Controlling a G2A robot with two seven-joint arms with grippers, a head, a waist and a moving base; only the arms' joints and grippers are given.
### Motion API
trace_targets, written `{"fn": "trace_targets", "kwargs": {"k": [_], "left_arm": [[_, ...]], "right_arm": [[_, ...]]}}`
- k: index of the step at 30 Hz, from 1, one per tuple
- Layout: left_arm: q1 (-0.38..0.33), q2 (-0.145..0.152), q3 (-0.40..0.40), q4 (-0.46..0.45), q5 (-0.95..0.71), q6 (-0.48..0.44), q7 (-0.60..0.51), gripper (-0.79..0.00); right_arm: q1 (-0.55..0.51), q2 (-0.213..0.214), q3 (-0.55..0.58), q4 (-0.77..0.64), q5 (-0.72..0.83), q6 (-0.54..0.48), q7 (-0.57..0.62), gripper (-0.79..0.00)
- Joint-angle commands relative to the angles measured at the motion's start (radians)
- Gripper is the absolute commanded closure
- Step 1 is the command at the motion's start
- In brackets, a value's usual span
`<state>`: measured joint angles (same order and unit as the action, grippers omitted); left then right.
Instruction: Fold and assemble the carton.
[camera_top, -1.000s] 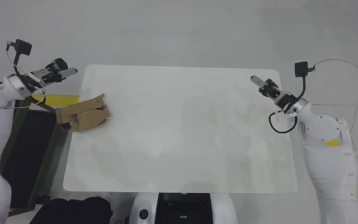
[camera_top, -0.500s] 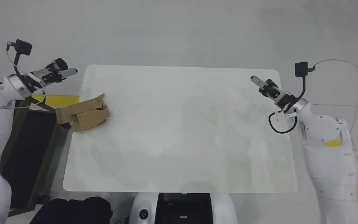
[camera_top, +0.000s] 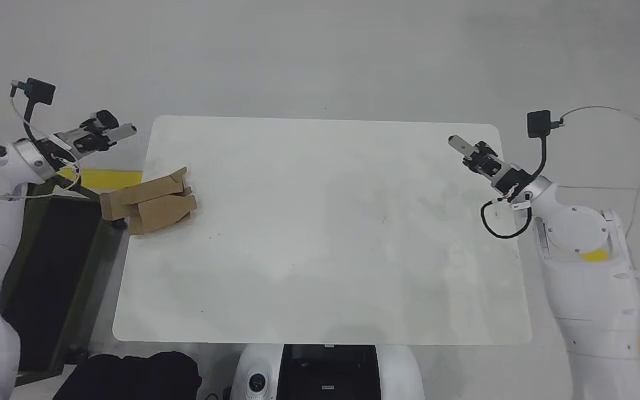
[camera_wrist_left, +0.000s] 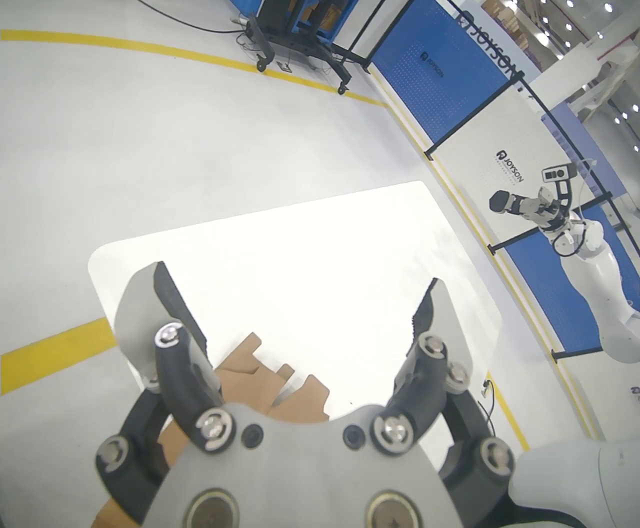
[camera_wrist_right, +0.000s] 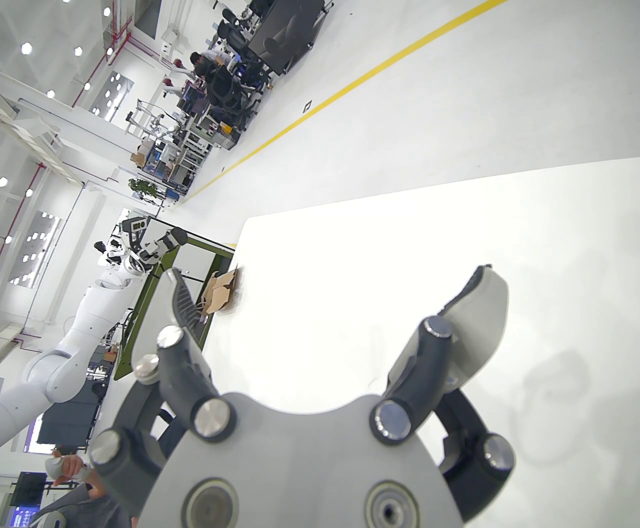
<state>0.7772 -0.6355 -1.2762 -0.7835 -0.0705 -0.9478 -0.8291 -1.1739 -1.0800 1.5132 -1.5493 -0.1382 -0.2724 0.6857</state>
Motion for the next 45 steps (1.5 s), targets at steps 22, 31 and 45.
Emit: {"fn": "trace_targets", "kwargs": {"k": [22,31,45], "left_arm": [[0.043,0.04,-0.031,0.278,0.23,0.033,-0.021,-0.785],[-0.064,0.0,0.041,0.415,0.274,0.221,-0.12,-0.785],[-0.147,-0.052,0.123,0.514,0.386,0.322,-0.089,-0.785]], "right_arm": [[0.0,0.0,0.0,0.0,0.0,0.0,0.0,-0.785],[0.0,0.0,0.0,0.0,0.0,0.0,0.0,-0.785],[0.0,0.0,0.0,0.0,0.0,0.0,0.0,-0.785]]}}
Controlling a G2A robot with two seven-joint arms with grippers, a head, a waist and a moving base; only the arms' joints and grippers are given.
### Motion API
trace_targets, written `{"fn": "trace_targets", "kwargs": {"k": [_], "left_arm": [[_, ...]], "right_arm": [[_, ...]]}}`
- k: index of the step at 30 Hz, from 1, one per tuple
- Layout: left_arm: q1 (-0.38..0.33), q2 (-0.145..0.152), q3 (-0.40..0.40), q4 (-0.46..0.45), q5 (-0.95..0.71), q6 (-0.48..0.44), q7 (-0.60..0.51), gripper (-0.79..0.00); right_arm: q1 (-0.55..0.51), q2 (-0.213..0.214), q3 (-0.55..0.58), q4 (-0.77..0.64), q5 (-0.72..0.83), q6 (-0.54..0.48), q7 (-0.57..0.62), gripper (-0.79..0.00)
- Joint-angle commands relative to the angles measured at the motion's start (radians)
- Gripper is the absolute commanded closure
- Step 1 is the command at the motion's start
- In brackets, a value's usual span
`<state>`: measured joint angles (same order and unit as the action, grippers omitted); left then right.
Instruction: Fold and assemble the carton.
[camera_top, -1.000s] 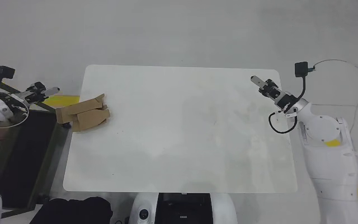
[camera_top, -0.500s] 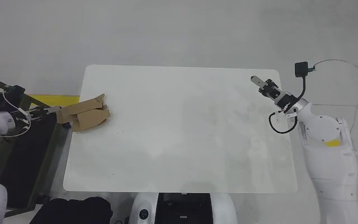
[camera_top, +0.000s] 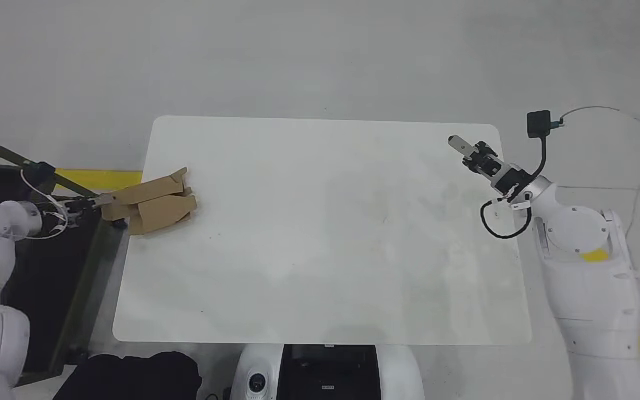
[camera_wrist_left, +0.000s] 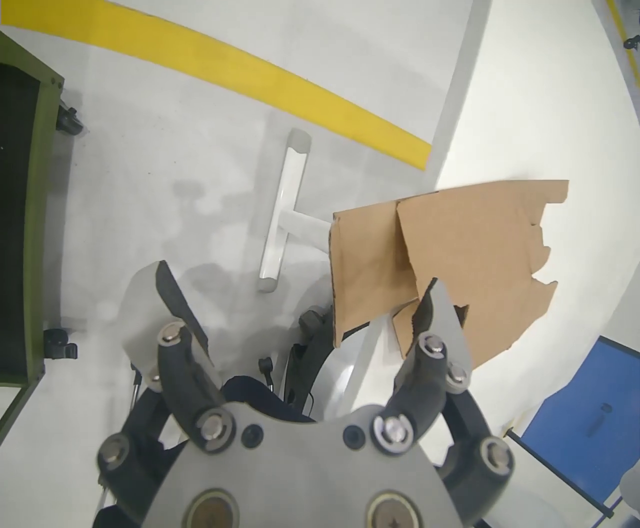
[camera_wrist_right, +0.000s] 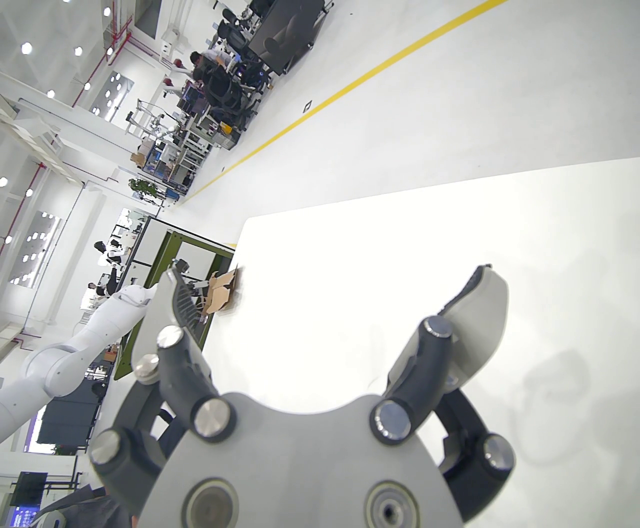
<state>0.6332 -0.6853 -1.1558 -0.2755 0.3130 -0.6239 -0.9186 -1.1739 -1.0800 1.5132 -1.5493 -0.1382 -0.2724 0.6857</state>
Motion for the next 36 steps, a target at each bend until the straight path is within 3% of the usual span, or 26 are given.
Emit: {"fn": "trace_targets", "kwargs": {"k": [1,2,3,4,5,8,15,17,19,29,36], "left_arm": [[-0.006,-0.004,0.005,0.011,0.005,-0.003,0.001,-0.785],[-0.011,-0.007,0.008,0.019,0.009,-0.003,0.001,-0.785],[-0.013,-0.009,0.009,0.023,0.009,-0.002,0.0,-0.736],[-0.017,-0.011,0.01,0.029,0.009,0.001,-0.001,-0.443],[-0.021,-0.013,0.012,0.035,0.01,0.007,-0.001,-0.363],[-0.027,-0.019,0.016,0.046,0.01,0.009,-0.005,-0.237],[-0.038,-0.028,0.019,0.062,0.006,0.004,-0.011,-0.132],[-0.039,-0.03,0.017,0.066,-0.003,0.004,-0.014,-0.046],[-0.041,-0.032,0.015,0.068,-0.01,0.002,-0.018,-0.012],[-0.052,-0.031,-0.004,0.079,-0.055,-0.025,-0.028,0.0],[-0.074,-0.009,-0.059,0.081,-0.163,-0.124,-0.071,0.0]], "right_arm": [[0.0,0.0,0.0,0.0,0.0,0.0,0.0,-0.785],[0.0,0.0,0.0,0.0,0.0,0.0,0.0,-0.785],[0.0,0.0,0.0,0.0,0.0,0.0,0.0,-0.785],[0.0,0.0,0.0,0.0,0.0,0.0,0.0,-0.785],[0.0,0.0,0.0,0.0,0.0,0.0,0.0,-0.785],[0.0,0.0,0.0,0.0,0.0,0.0,0.0,-0.785],[0.0,0.0,0.0,0.0,0.0,0.0,0.0,-0.785],[0.0,0.0,0.0,0.0,0.0,0.0,0.0,-0.785],[0.0,0.0,0.0,0.0,0.0,0.0,0.0,-0.785],[0.0,0.0,0.0,0.0,0.0,0.0,0.0,-0.785],[0.0,0.0,0.0,0.0,0.0,0.0,0.0,-0.785]]}}
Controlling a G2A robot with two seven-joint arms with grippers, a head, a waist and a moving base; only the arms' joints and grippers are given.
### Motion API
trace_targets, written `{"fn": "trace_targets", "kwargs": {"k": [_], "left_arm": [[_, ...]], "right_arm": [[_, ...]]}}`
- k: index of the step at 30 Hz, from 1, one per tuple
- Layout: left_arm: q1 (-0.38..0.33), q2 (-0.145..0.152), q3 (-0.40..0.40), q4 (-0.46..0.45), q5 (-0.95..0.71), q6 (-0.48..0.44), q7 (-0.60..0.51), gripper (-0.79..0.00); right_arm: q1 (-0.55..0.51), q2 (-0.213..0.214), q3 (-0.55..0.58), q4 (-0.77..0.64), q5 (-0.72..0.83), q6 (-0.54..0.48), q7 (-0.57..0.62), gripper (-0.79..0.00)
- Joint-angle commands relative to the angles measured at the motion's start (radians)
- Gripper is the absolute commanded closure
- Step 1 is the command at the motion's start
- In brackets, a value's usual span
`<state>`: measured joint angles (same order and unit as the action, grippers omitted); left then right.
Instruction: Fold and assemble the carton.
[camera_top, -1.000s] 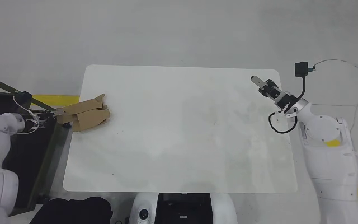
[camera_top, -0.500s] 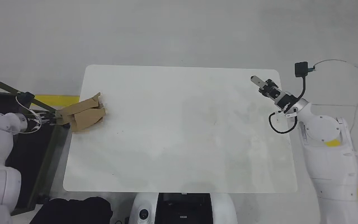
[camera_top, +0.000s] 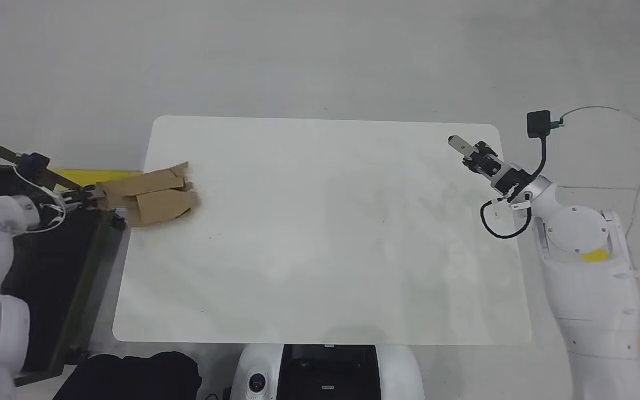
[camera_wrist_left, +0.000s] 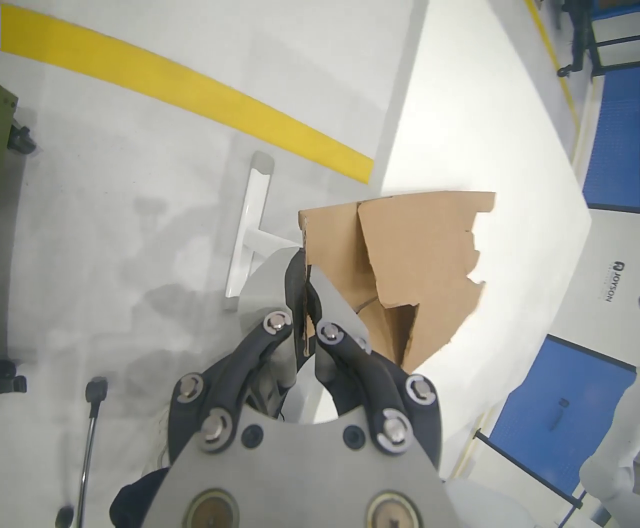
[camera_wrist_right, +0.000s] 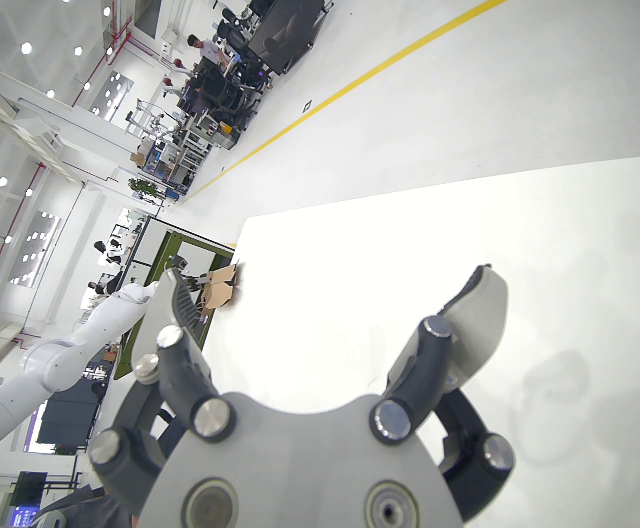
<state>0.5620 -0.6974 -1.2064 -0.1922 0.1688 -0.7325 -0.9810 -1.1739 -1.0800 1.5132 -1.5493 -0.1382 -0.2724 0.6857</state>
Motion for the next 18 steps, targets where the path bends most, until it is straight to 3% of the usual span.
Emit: {"fn": "trace_targets", "kwargs": {"k": [1,8,18], "left_arm": [[-0.005,0.006,-0.019,-0.004,-0.045,-0.033,-0.024,0.0],[0.026,0.009,-0.046,-0.122,-0.2,-0.025,-0.082,0.0],[0.071,0.003,0.013,-0.367,-0.372,0.062,-0.169,0.0]], "right_arm": [[0.0,0.0,0.0,0.0,0.0,0.0,0.0,-0.785],[0.0,0.0,0.0,0.0,0.0,0.0,0.0,-0.785],[0.0,0.0,0.0,0.0,0.0,0.0,0.0,-0.785]]}}
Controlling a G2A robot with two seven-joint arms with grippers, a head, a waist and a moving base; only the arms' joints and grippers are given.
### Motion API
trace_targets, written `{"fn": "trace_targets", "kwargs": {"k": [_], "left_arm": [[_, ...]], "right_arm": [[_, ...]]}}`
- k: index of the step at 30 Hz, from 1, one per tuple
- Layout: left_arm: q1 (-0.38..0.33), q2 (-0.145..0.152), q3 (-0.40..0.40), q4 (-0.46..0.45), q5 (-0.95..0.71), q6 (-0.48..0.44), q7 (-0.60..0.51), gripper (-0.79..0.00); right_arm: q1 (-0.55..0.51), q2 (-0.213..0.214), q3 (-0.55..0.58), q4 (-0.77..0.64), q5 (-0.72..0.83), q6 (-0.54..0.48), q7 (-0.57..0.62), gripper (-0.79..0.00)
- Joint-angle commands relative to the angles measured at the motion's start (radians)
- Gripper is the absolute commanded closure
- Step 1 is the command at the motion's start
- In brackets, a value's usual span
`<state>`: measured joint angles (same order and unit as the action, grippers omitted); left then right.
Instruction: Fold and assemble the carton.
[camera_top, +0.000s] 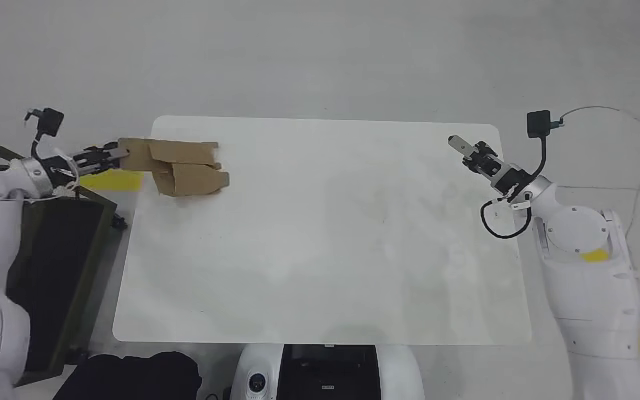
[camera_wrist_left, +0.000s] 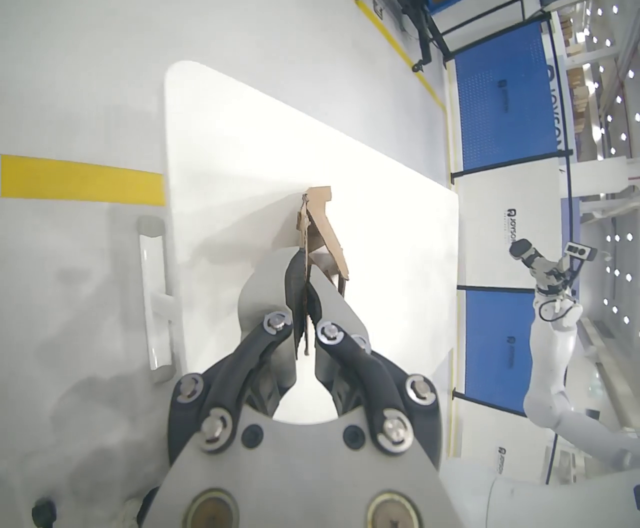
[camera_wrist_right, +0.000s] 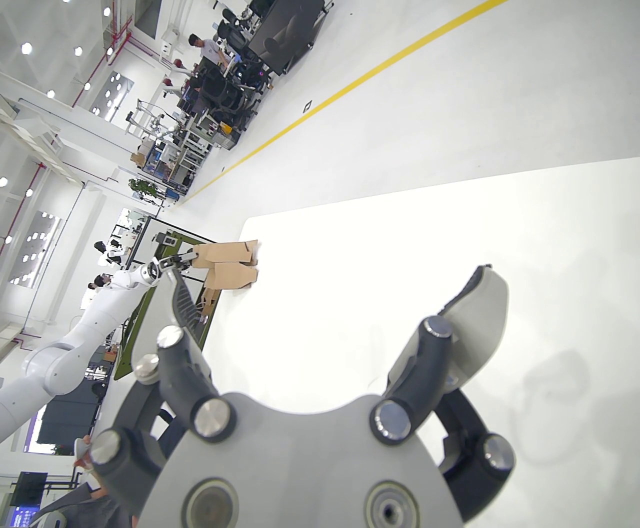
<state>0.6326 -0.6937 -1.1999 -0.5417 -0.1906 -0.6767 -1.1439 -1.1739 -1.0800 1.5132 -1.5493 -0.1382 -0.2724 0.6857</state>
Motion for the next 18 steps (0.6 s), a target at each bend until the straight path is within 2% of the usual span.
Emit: {"fn": "trace_targets", "kwargs": {"k": [1,6,18], "left_arm": [[0.0,-0.001,0.017,-0.04,-0.022,0.012,-0.011,0.0],[-0.015,-0.02,0.092,-0.141,-0.082,0.061,-0.061,0.0],[-0.109,-0.091,0.257,-0.227,-0.058,0.053,-0.053,0.0]], "right_arm": [[0.0,0.0,0.0,0.0,0.0,0.0,0.0,-0.785],[0.0,0.0,0.0,0.0,0.0,0.0,0.0,-0.785],[0.0,0.0,0.0,0.0,0.0,0.0,0.0,-0.785]]}}
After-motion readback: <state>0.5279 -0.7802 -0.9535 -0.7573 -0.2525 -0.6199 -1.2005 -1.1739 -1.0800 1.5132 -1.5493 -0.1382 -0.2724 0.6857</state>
